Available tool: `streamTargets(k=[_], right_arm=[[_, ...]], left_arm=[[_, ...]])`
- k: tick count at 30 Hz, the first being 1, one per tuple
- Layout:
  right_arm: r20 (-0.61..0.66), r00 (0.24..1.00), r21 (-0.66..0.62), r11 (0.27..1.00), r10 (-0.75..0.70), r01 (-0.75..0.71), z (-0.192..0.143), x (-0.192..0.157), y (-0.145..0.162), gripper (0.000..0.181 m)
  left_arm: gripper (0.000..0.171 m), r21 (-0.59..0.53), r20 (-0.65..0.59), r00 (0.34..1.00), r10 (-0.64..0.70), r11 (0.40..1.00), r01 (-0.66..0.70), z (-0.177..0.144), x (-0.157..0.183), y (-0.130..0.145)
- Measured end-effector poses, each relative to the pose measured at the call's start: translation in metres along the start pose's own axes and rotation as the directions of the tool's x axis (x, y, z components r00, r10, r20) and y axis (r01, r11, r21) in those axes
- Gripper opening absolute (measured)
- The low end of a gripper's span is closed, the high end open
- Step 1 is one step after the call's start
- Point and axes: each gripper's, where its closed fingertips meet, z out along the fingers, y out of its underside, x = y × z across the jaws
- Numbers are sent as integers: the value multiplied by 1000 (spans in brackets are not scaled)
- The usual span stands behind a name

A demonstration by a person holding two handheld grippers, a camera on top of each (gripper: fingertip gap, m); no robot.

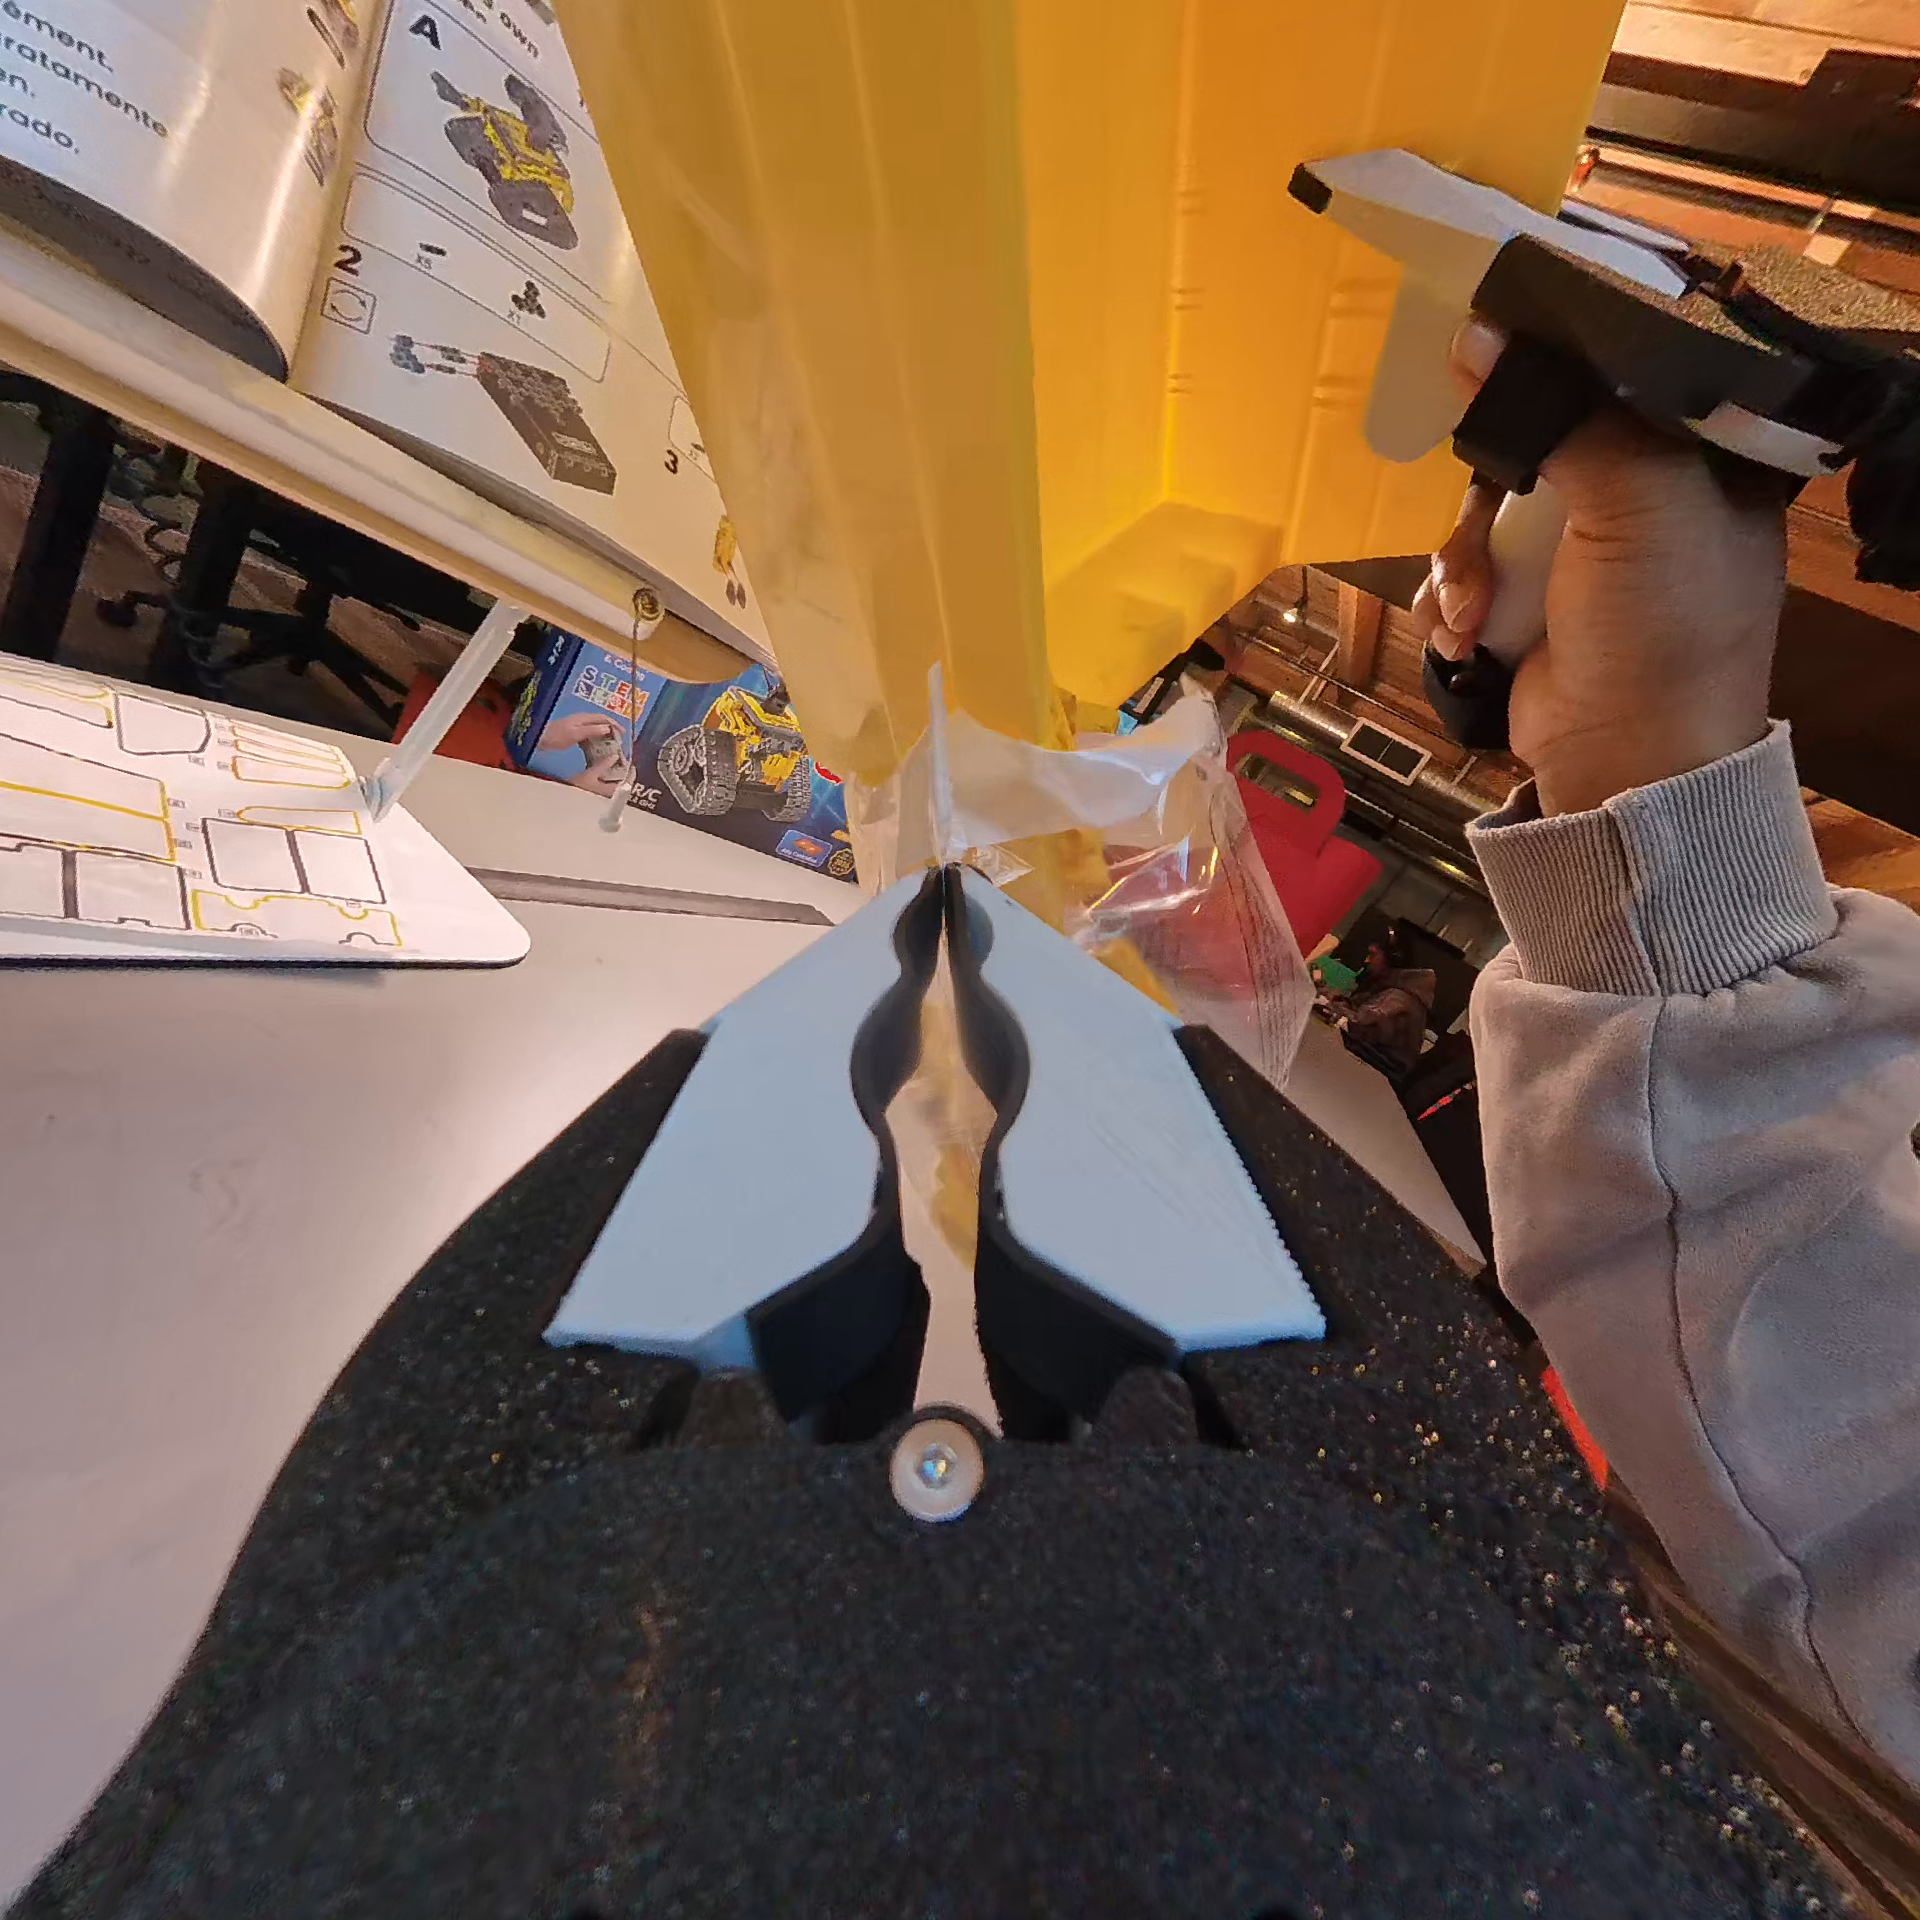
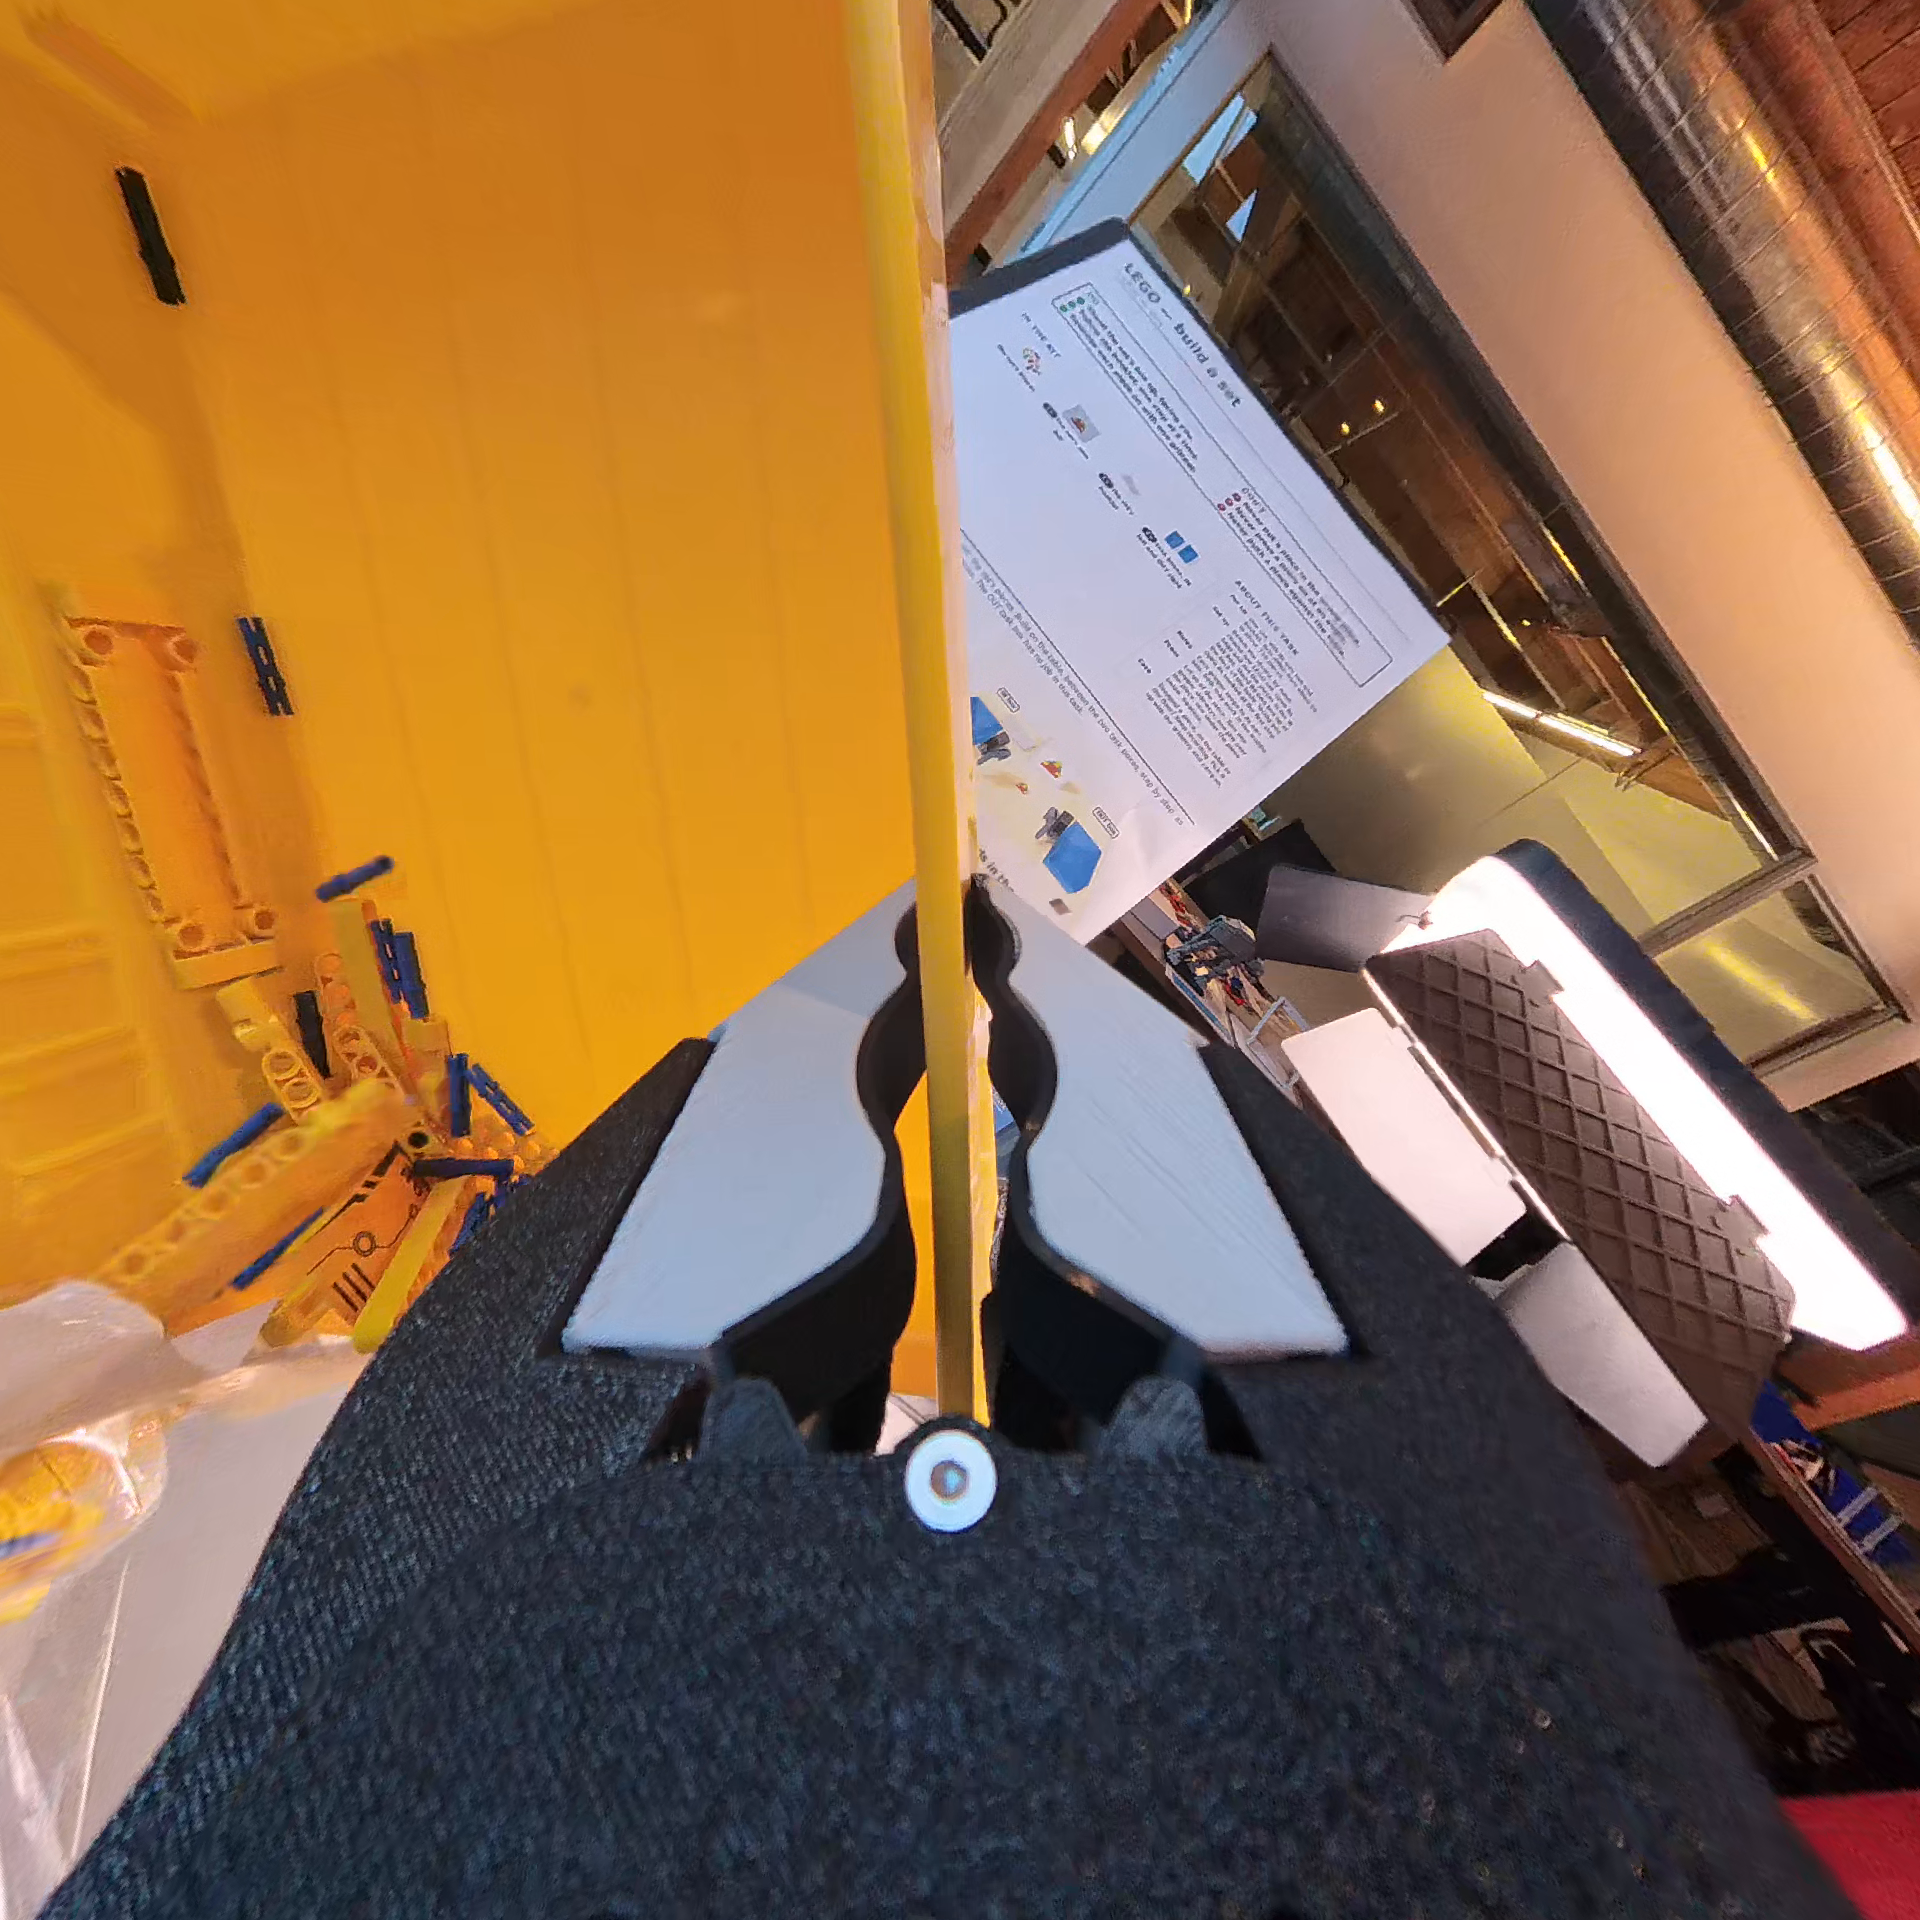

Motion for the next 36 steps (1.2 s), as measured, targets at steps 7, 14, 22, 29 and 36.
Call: streamTargets(k=[7, 14, 22, 29, 36], right_arm=[[33, 999, -11, 1000, 25, -25, 10, -8, 22, 2], [61, 998, 7, 1000, 28, -29, 14, -7, 29, 2], [49, 998, 36, 998, 47, -49, 8, 3, 28, 2], [31, 998, 46, 997, 61, -63, 0, 4, 27, 2], [7, 997, 60, 995, 74, -74, -2, 2, 24, 2]], left_arm=[[0, -32, 17, 1000, 5, 999, -4, -1, -9, 13], [0, -43, 6, 1000, 0, 999, 0, 1, -13, 18], [0, -25, -27, 999, 19, 999, -20, 3, -6, 14], [0, -21, -44, 999, 14, 1000, -15, 1, -5, 15], [0, -10, -41, 999, -8, 1000, 8, -1, -7, 15]])
